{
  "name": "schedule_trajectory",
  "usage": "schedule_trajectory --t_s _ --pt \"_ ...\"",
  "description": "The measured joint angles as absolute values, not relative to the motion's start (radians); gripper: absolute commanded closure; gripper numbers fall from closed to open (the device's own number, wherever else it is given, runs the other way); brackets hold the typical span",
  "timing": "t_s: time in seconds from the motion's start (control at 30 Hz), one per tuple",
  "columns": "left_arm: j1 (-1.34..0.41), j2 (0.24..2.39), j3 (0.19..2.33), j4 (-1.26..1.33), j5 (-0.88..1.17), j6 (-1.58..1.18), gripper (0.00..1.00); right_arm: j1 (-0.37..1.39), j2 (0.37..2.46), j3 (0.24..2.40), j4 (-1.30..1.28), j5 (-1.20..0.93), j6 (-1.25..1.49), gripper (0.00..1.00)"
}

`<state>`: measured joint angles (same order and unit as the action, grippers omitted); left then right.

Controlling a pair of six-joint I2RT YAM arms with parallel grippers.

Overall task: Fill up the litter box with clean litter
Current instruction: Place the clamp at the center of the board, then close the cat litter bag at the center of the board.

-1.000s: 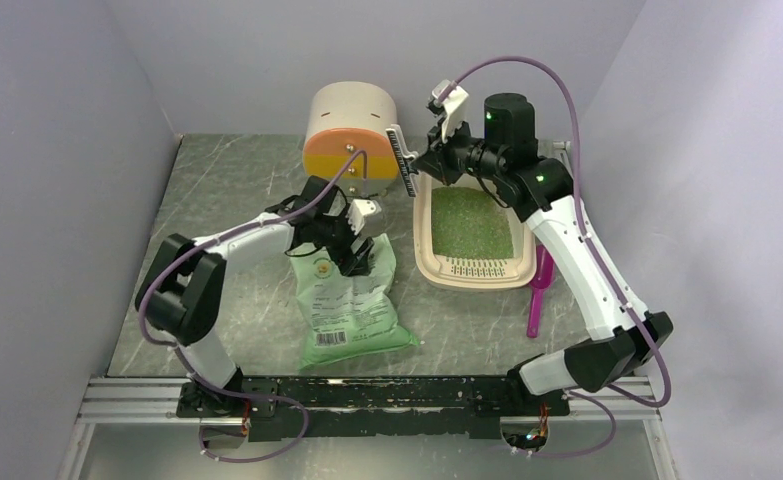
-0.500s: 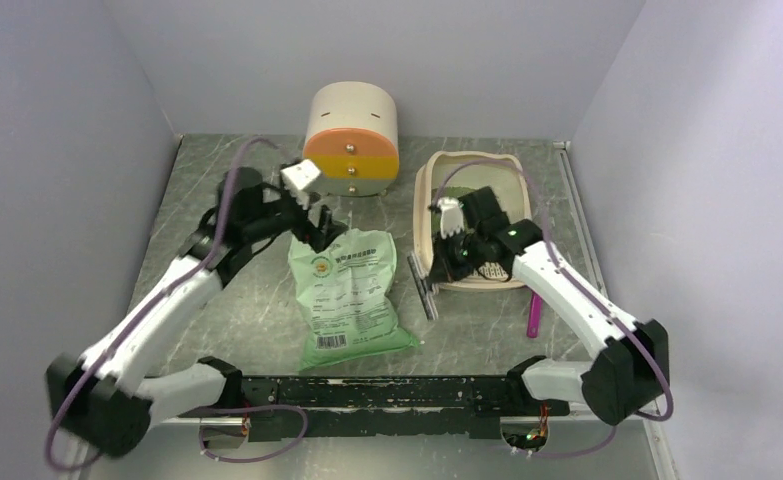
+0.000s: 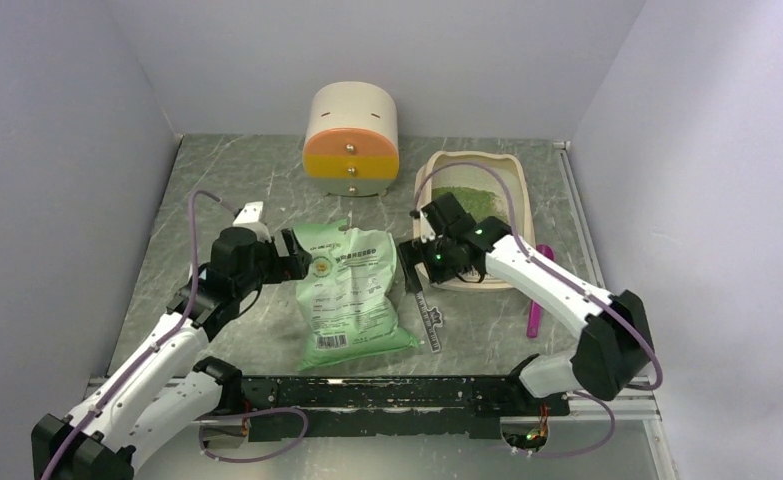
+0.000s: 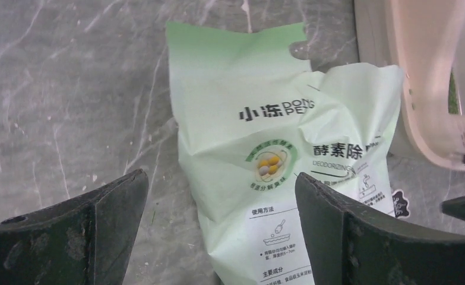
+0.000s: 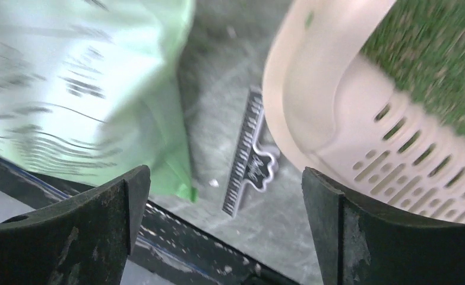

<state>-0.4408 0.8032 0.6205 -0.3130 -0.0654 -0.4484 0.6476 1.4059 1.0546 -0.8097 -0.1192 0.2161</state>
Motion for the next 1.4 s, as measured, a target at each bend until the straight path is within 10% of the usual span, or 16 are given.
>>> schedule_trajectory --t_s 0.67,0.8,1.0,1.1,1.4 --pt "-0.148 1.032 0.427 0.025 0.354 -0.653 0.03 0.506 1.796 1.322 -0.436 -0.551 0.249 0.0" --pt "-0.141 1.123 0.424 0.16 0.521 -0.664 0.23 0.511 1.824 1.322 -0.434 -0.641 0.246 0.01" --pt "-0.141 1.218 0.38 0.354 0.691 -0.712 0.73 0.534 1.86 1.315 -0.437 -0.801 0.217 0.45" --pt "-0.141 1.217 0.37 0.382 0.74 -0.714 0.95 0.568 1.87 1.314 -0.442 -0.817 0.196 0.98" --pt "-0.142 1.163 0.417 0.338 0.801 -0.709 0.95 0.582 1.821 1.315 -0.426 -0.825 0.228 1.0"
